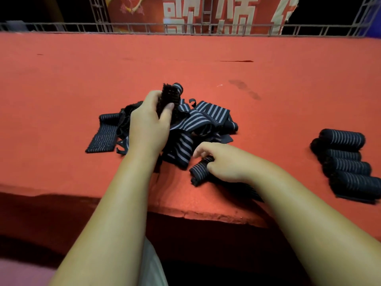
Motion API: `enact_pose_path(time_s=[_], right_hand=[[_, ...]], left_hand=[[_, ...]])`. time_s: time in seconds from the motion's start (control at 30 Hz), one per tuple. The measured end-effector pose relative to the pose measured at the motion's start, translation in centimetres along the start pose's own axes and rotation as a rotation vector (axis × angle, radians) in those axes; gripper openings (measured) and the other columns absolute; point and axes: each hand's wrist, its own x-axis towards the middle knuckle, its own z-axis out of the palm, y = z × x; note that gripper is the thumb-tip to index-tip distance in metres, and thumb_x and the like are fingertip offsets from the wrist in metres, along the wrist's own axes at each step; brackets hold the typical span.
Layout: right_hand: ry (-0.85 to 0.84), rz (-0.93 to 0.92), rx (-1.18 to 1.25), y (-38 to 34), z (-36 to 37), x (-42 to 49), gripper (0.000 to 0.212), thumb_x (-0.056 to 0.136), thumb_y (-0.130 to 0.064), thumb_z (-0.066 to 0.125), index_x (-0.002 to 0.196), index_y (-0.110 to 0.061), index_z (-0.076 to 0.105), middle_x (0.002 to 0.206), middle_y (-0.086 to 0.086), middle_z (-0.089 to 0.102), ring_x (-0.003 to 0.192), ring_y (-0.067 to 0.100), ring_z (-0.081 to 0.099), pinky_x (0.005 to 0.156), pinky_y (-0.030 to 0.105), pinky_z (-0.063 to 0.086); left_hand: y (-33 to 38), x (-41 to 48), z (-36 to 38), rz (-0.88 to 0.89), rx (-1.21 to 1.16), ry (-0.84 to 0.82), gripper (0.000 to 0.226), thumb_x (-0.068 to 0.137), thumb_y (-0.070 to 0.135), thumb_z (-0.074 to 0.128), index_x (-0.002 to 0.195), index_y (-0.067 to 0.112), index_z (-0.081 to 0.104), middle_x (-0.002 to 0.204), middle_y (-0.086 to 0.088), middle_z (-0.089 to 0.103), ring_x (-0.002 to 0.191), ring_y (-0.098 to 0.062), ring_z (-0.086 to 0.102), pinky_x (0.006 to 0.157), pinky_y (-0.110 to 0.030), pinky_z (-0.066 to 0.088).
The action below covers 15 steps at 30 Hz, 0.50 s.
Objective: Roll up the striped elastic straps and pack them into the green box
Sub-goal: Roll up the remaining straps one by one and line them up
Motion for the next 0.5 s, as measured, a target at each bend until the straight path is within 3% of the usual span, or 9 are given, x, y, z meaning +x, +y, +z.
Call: enact_pose_path(time_s=[0.1,0.23,0.33,0.43,0.5], right_hand=[[-0.062,-0.029,-0.039,0.7,-0.2,-0.7,0.05,0.09,-0.011,0.073,0.127,-0.043,0.063,0.128,-0.013,0.064,0.116,0.013,0.06,0.101,0.037,0.049],[0.165,-0.034,-0.084,1.8,-0.1,-0.6,0.028,0.096,-0.022,0.069,0.116,-0.04,0.066,0.111,-0.014,0.069,0.109,0.016,0.064,0.091,0.035,0.048],[0.337,-0.042,0.104,1.6,-1.5,-1.1,0.012,0.101,-0.028,0.07,0.112,-0.033,0.07,0.093,-0.012,0.068,0.09,0.011,0.064,0.074,0.029,0.042],[0.444,-0.033,0.309,0.7,-3.6,-2.0,0.007,0.101,-0.026,0.07,0.105,-0.031,0.073,0.089,-0.009,0.071,0.08,0.008,0.063,0.074,0.03,0.045],[0.497,-0.031,0.397,-0.3,-5.2,-2.7,0.015,0.1,-0.021,0.068,0.103,-0.033,0.075,0.088,-0.005,0.073,0.073,0.015,0.061,0.07,0.034,0.045]], left_hand=[[-0.1,-0.1,-0.2,0.02,0.003,-0.029,0.021,0.105,0.025,0.065,0.125,0.023,0.07,0.107,0.011,0.075,0.098,-0.005,0.065,0.083,-0.017,0.04],[0.7,-0.2,-0.4,0.089,0.017,-0.04,0.025,0.104,0.02,0.066,0.127,0.018,0.074,0.115,0.006,0.072,0.11,-0.011,0.064,0.092,-0.014,0.039],[1.7,-0.2,-0.9,0.053,-0.05,-0.03,0.023,0.102,0.022,0.069,0.125,0.023,0.073,0.111,0.012,0.074,0.104,-0.005,0.066,0.09,-0.017,0.046],[3.0,0.9,-2.1,-0.011,-0.135,-0.003,0.022,0.1,0.023,0.073,0.122,0.027,0.071,0.104,0.02,0.073,0.095,0.006,0.066,0.085,-0.009,0.047],[4.2,2.2,-3.2,-0.007,-0.174,0.032,0.022,0.099,0.021,0.074,0.121,0.025,0.071,0.102,0.02,0.072,0.094,0.007,0.066,0.087,-0.012,0.05]])
